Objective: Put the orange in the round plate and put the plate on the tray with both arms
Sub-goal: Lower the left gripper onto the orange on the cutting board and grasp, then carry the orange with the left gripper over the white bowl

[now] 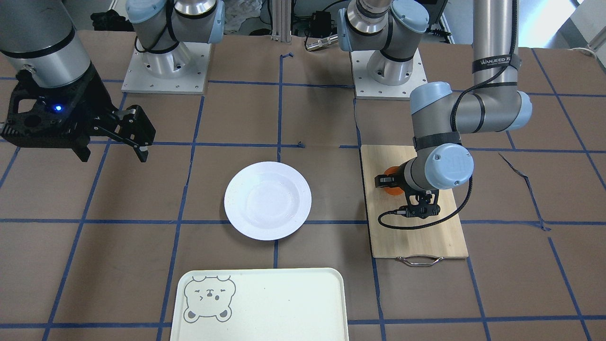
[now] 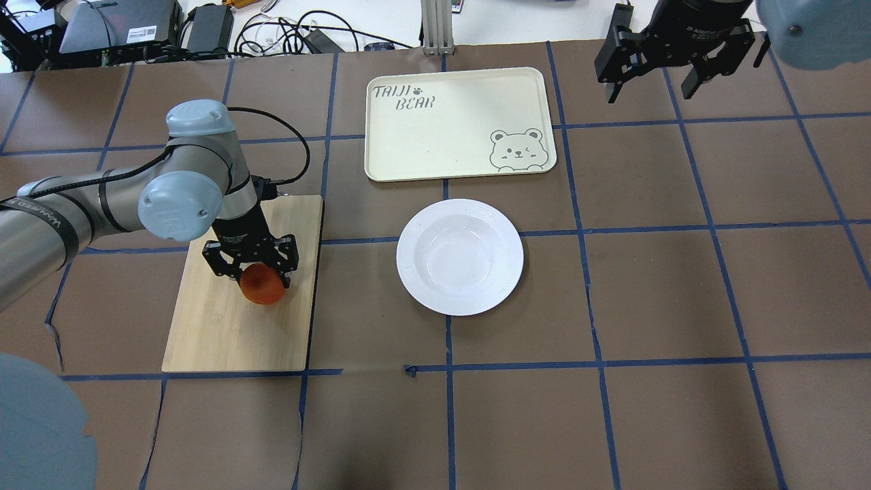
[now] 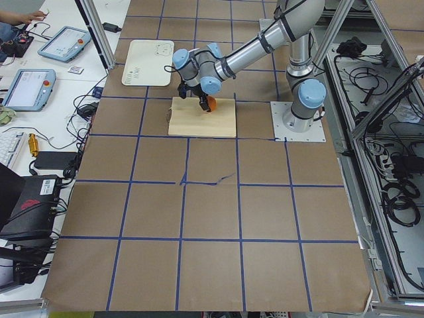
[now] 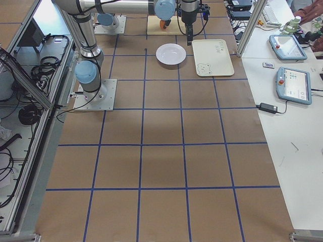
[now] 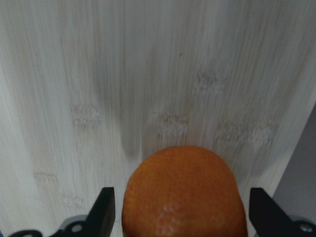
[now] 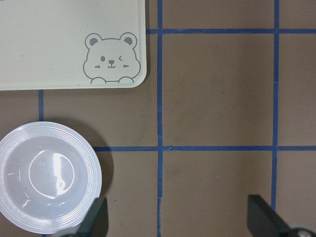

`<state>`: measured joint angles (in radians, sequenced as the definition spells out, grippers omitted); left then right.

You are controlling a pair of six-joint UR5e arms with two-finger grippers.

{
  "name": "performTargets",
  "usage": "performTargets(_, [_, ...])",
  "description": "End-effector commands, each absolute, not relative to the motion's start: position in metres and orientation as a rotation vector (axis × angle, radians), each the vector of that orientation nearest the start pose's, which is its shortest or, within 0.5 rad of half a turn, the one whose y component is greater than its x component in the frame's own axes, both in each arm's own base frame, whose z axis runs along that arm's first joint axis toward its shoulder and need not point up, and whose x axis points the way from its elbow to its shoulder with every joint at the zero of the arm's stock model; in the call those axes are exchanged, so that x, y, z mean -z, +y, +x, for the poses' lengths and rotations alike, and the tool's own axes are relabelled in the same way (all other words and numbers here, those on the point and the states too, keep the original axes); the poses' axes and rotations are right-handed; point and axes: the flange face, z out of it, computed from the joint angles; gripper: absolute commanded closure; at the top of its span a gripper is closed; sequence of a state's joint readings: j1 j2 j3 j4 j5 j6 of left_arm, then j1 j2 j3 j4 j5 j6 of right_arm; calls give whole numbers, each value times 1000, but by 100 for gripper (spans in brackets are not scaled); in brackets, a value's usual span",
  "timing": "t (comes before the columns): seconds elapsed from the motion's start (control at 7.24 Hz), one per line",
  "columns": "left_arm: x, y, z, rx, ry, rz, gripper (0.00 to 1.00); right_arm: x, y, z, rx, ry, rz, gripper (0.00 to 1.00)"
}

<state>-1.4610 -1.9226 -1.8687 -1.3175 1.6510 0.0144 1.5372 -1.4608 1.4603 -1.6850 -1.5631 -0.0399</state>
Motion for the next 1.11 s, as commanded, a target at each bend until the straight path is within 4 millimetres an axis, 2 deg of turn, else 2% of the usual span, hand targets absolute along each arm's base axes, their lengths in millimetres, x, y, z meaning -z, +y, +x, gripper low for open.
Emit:
performTargets(0.0, [-228, -538, -89, -616, 3117, -148, 100, -497, -554, 115, 181, 3133, -10, 0])
performTargets(0.14, [-248, -547, -119, -588, 3157, -241, 100, -497, -554, 116, 181, 3133, -13, 0])
performTargets(0.28, [-255, -553, -171, -558, 3158, -430, 100, -497, -554, 116, 181, 3133, -13, 0])
performTargets(0.41, [-268, -557, -217, -469, 3186, -519, 100, -497, -554, 116, 181, 3133, -13, 0])
performTargets(0.55, [-268, -546, -261, -521, 3223, -552, 100, -497, -554, 116, 181, 3133, -13, 0])
performTargets(0.69, [-254, -538, -306, -511, 3276, -603, 100, -498, -553, 116, 183, 3133, -13, 0])
performTargets(0.83, [-229, -543, -324, -468, 3291, -624, 100, -498, -553, 116, 183, 3133, -13, 0])
performTargets(0.97, [-209, -545, -333, -469, 3297, -609, 100, -498, -553, 116, 183, 3131, -18, 0])
